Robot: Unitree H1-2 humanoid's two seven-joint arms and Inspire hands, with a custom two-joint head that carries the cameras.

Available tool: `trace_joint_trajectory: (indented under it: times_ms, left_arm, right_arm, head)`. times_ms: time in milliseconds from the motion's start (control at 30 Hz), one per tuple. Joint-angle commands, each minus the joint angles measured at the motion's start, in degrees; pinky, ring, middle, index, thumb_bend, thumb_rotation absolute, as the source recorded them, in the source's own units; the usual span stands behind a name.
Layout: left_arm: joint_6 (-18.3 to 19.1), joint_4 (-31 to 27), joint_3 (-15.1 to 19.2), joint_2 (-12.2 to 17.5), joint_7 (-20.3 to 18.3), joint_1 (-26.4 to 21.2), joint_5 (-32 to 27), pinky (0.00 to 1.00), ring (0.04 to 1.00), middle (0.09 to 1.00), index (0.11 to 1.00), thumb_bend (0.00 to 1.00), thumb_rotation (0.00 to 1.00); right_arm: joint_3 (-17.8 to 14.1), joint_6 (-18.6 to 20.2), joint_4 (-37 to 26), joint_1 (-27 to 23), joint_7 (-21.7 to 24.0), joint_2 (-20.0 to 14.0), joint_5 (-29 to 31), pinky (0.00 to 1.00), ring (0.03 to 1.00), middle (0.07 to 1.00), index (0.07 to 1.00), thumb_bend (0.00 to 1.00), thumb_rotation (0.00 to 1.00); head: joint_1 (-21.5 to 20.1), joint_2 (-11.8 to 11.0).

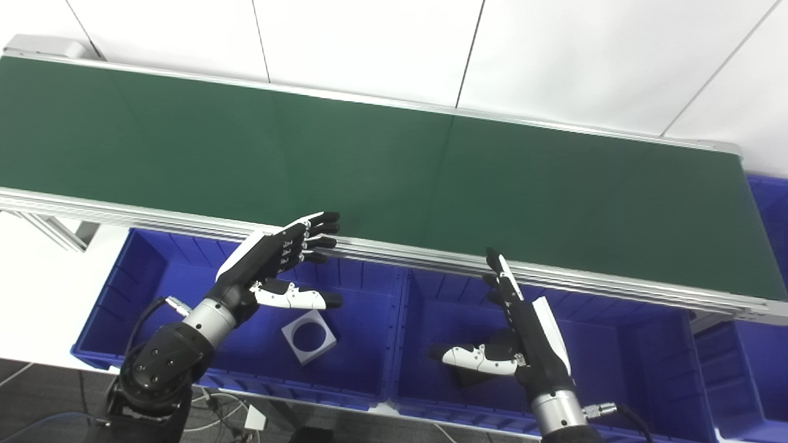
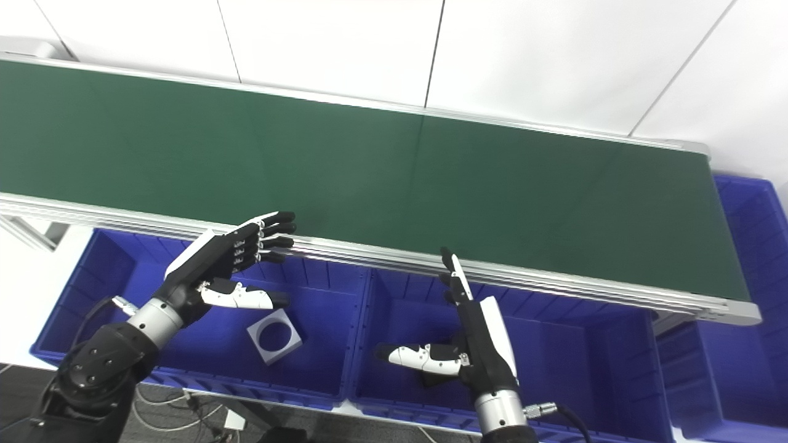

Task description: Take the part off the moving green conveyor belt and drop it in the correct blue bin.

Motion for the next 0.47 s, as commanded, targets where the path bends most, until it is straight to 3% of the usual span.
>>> trace_joint_trajectory:
  times_ms: [0, 200, 433]
  left_arm:
    - [-2.02, -0.46, 0.27, 0.84, 0.81, -0.35, -0.73, 0.77, 0.844, 0.889, 0.887, 0.83, 0.16]
    - [-4.73, 1.09, 1.08, 2.72, 0.25, -0.99, -1.39, 0.78, 0.845, 0.886, 0.886, 0.83, 0.17]
    - [-4.57, 2.18, 2.13, 4.14, -0.46, -1.54, -4.12, 0.79, 0.849, 0.882, 0.877, 0.85, 0.15]
  right_arm:
    - [0.31, -1.09, -1.09, 0.05, -1.06, 1.10, 0.32, 0.91, 0.942, 0.984, 1.000, 0.83, 0.12]
    - [1.60, -1.16, 0.01, -0.50, -2.34, 2.73, -1.52, 0.89, 0.945, 0.991, 1.000, 0.81, 0.11]
    - [2.83, 0.79, 0.25, -1.37, -3.50, 5.00, -4.68, 0.86, 0.916, 0.969, 0.983, 0.81, 0.06]
  head:
    - [-2.52, -0.23]
    - [-8.81, 0.82]
    - [-13.38, 0.81]
